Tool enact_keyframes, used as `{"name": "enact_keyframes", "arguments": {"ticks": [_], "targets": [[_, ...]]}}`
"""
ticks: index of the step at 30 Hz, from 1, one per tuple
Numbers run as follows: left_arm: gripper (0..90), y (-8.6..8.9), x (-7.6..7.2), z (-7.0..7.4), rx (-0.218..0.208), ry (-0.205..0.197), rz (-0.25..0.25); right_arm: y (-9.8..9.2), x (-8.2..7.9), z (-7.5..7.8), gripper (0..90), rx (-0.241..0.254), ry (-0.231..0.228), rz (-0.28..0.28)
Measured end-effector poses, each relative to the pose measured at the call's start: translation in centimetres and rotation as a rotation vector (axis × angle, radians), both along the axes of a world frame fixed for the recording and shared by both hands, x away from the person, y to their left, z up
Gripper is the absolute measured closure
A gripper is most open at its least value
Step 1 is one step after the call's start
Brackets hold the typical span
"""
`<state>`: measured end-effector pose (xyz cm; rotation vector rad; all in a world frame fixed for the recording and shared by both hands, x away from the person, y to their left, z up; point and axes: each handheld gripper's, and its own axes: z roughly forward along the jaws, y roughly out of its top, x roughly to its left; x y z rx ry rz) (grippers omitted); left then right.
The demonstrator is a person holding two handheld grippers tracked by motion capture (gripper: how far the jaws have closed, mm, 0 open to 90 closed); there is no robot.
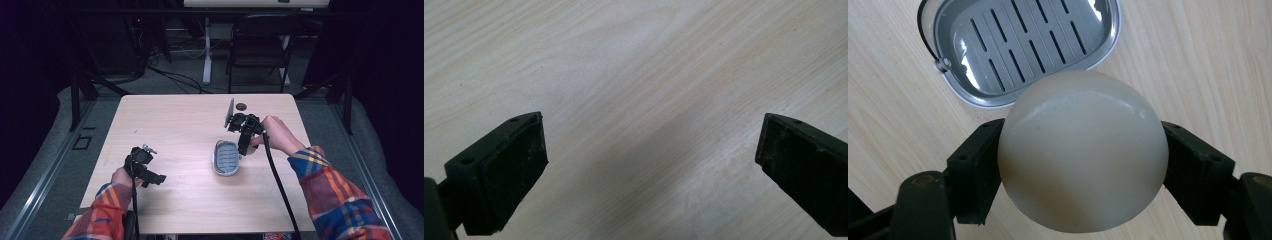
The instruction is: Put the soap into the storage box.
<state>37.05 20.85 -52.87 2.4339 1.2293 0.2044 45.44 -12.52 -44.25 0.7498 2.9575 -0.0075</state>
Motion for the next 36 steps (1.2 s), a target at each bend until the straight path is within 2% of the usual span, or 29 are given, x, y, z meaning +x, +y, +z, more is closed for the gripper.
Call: {"name": "enact_keyframes", "arguments": {"ticks": [15,21,28,36], "targets": [[0.1,0.1,-0.1,0.1,-0.014,-0.006,0.001,2.7,0.4,-1.0,24.2,-0.028,0.022,0.05],[0.1,0.2,-0.1,0.1,-0.014,-0.005,0.0,4.3,0.6,-2.0,24.2,-0.043,0.034,0.08],[0.1,0.2,-0.1,0.0,-0.016,-0.004,-0.001,5.5,0.9,-2.7,24.2,-0.037,0.048,0.096],[0.1,0.2,-0.1,0.1,-0.015,-0.006,-0.002,5.8,1.4,-3.5,24.2,-0.019,0.061,0.087]]}}
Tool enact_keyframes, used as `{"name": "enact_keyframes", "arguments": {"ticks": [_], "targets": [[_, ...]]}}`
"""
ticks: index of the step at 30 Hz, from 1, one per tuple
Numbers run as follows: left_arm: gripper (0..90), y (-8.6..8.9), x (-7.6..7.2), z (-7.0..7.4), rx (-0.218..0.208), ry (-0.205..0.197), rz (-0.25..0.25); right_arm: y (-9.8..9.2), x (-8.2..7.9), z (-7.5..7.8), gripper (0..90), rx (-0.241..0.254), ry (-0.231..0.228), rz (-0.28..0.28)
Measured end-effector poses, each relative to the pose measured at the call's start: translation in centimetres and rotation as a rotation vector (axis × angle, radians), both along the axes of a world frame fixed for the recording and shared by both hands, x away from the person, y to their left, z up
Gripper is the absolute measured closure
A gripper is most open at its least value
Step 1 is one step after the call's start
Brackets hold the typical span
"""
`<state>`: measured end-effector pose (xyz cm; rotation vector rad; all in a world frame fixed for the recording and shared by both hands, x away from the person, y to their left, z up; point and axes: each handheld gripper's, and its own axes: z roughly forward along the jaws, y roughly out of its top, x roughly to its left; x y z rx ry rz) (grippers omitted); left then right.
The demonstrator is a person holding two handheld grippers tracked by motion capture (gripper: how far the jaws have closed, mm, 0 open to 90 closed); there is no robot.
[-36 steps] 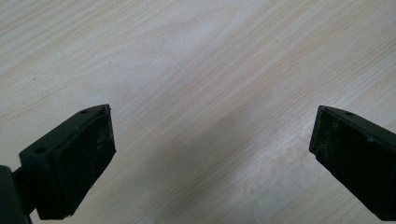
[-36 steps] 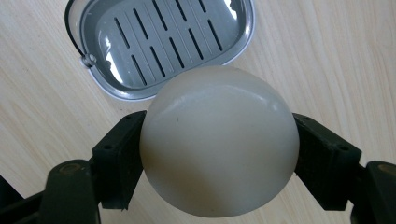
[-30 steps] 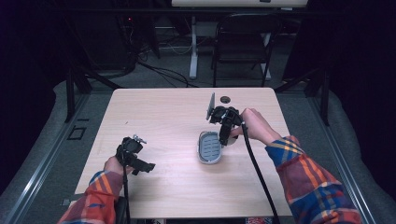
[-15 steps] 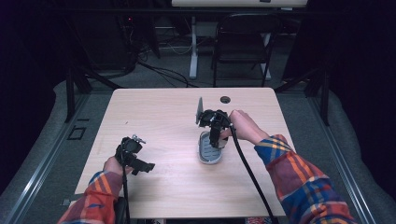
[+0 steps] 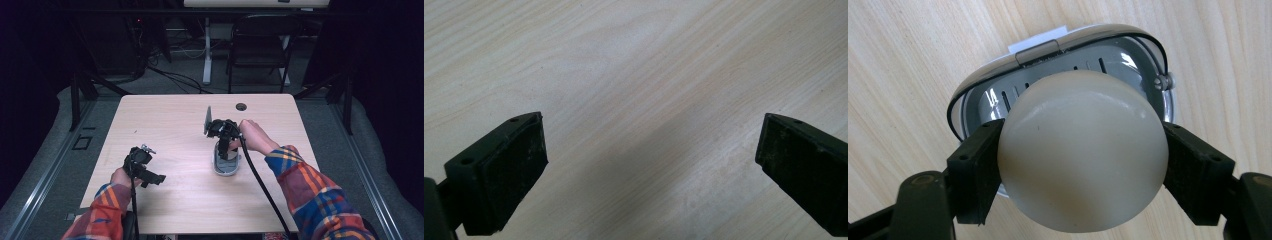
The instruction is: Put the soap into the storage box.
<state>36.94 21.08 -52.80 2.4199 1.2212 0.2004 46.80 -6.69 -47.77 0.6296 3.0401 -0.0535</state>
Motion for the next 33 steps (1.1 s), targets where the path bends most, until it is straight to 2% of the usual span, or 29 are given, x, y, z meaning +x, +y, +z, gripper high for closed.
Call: {"name": "enact_keyframes", "arguments": {"ticks": [20,30,33], "targets": [[0.1,0.0,0.0,0.0,0.0,0.001,0.0,0.1,0.3,-1.8,24.1,0.018,0.023,-0.013],[0.1,0.0,0.0,0.0,0.001,0.004,-0.001,-0.6,0.3,-2.3,22.7,0.036,0.033,-0.019],[0.1,0.0,0.0,0.0,0.001,0.005,-0.001,-0.7,0.2,-2.1,22.1,0.049,0.033,-0.016]]}}
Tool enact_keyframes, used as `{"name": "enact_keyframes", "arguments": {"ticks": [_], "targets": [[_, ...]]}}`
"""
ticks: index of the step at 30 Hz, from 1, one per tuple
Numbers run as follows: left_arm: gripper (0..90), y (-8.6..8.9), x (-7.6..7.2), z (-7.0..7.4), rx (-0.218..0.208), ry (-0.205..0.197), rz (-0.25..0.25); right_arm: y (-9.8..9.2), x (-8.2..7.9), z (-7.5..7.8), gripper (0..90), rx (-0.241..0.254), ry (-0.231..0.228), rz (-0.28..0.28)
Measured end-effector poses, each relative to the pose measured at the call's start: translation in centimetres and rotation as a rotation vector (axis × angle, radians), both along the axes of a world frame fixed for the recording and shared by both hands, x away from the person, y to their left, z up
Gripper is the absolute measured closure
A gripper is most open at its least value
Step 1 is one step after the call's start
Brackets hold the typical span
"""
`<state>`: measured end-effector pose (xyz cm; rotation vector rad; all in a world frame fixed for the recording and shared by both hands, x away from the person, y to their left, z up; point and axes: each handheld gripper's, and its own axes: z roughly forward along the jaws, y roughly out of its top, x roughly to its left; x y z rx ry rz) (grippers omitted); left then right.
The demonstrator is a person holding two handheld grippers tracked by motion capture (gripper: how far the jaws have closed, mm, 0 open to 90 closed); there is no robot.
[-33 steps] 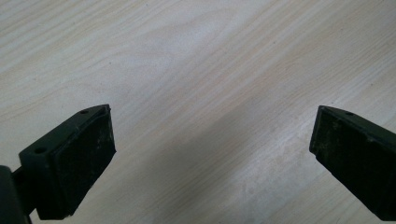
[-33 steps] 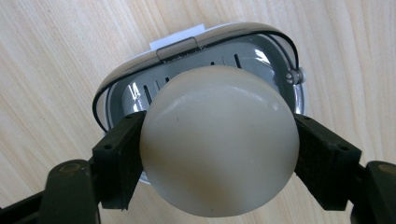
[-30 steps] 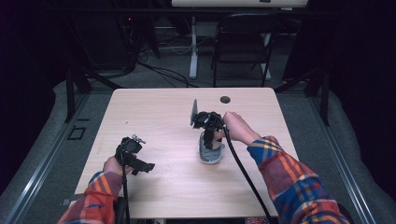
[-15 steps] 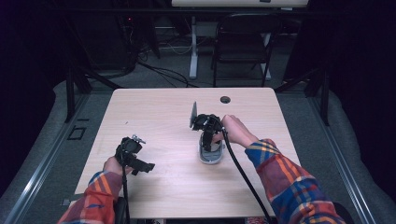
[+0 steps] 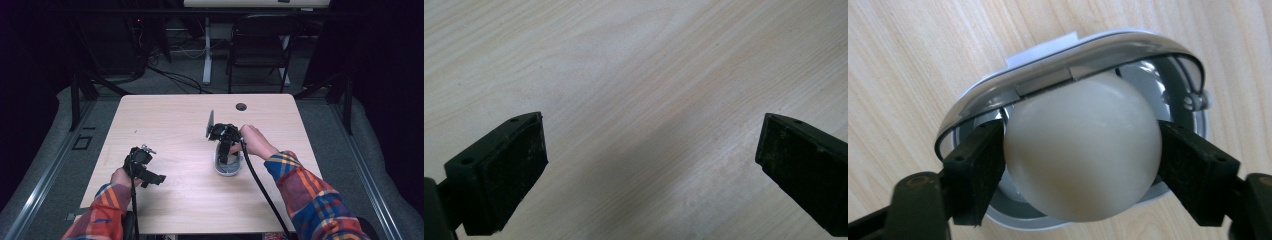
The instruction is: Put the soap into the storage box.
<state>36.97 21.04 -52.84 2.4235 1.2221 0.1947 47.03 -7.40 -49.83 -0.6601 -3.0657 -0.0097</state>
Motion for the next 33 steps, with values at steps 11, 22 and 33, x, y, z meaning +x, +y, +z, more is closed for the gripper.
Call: {"name": "enact_keyframes", "arguments": {"ticks": [11,22,33], "targets": [[0.1,-0.1,0.0,0.0,0.002,0.005,-0.002,-1.7,-1.0,1.6,18.2,0.077,-0.024,0.008],[0.1,-0.2,0.0,-0.1,0.001,0.001,0.005,-4.4,-2.9,3.7,1.2,0.117,-0.1,-0.015],[0.1,-0.2,0.1,-0.1,0.005,0.003,0.002,-7.4,-4.5,4.6,0.0,0.134,-0.135,-0.05]]}}
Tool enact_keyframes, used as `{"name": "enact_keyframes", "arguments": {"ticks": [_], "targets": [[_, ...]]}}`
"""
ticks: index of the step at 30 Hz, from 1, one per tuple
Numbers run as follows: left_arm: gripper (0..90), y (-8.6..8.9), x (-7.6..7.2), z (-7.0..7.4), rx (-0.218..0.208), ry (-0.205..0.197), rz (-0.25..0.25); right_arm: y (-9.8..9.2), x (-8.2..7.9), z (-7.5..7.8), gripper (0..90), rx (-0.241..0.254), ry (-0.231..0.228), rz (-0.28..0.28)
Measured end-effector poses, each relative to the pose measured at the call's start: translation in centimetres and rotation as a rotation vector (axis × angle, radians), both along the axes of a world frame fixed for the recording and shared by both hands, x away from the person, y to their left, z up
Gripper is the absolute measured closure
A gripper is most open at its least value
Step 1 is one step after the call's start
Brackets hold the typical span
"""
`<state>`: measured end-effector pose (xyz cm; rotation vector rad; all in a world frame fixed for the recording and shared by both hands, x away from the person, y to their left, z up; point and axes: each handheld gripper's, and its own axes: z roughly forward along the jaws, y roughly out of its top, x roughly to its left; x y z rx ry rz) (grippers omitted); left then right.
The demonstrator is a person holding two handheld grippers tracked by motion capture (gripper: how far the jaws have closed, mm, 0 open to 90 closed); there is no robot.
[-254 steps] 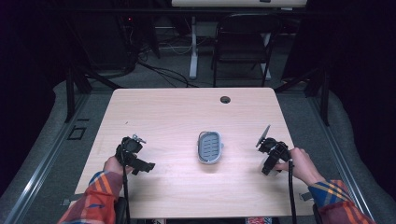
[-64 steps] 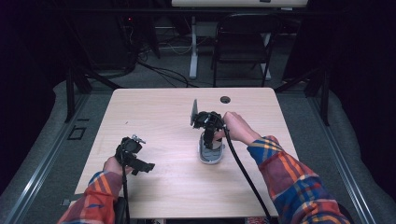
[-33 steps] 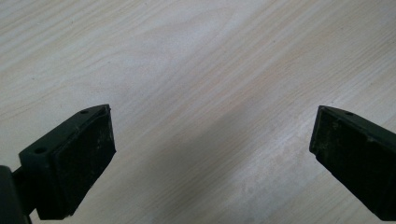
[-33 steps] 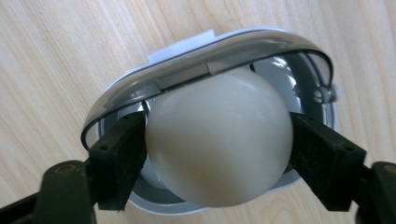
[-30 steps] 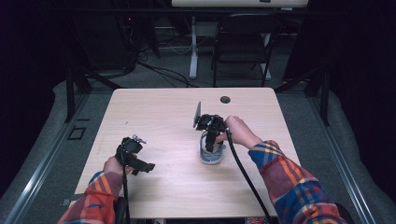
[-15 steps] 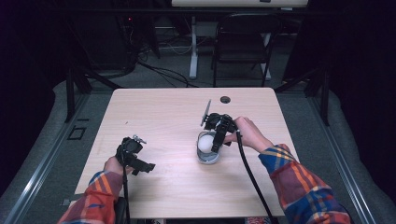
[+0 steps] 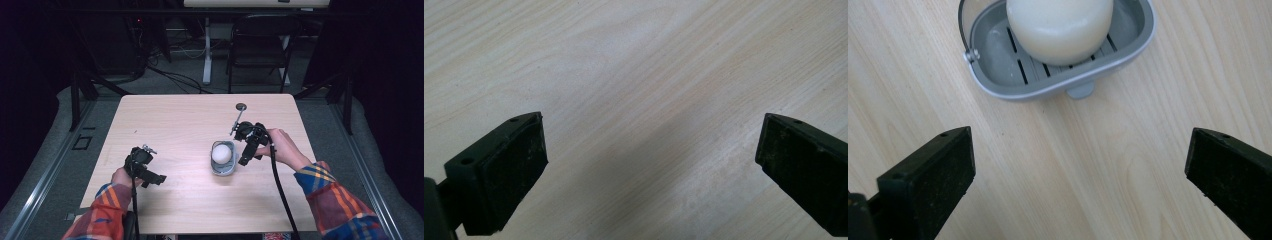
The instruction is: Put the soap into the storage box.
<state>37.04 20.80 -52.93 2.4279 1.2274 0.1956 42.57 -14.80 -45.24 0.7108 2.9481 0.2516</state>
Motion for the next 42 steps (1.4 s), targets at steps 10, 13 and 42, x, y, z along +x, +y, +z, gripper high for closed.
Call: {"name": "enact_keyframes", "arguments": {"ticks": [10,13,42], "targets": [[0.1,-0.1,0.0,0.0,0.001,0.003,-0.004,-3.3,-1.5,0.0,0.0,-0.013,-0.021,-0.038],[0.1,0.0,0.0,0.0,0.001,0.003,-0.002,-3.9,-1.7,-0.1,0.0,-0.016,-0.024,-0.046],[0.1,-0.1,0.1,-0.1,0.004,0.009,-0.003,-12.2,-6.7,-5.6,0.0,-0.028,-0.012,-0.217]]}}
